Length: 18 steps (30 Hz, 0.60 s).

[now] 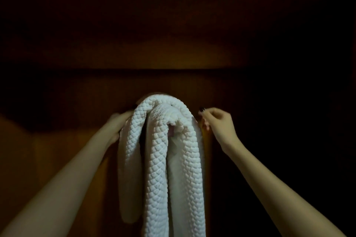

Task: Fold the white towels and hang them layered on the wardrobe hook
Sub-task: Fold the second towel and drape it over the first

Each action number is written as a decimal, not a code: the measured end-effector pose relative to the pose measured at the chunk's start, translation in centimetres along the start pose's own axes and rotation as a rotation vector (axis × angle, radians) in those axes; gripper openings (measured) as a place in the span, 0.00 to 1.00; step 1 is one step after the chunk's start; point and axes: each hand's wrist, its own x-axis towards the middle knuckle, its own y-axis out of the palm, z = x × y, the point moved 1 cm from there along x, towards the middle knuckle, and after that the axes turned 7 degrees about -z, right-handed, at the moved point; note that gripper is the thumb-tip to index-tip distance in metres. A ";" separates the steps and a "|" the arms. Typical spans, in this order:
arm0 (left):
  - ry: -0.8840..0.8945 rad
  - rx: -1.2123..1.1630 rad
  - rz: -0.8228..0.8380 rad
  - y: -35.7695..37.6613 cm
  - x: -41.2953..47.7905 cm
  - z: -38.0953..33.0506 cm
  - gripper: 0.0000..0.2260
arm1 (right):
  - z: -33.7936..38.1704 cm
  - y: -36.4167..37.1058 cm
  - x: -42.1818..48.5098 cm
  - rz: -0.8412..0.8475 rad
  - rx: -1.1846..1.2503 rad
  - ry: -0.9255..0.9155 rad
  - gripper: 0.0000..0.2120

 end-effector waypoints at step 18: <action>0.794 0.109 0.023 2.7 -4.4 -2.3 0.07 | 2.0 4.3 4.1 0.392 -0.280 -0.236 0.04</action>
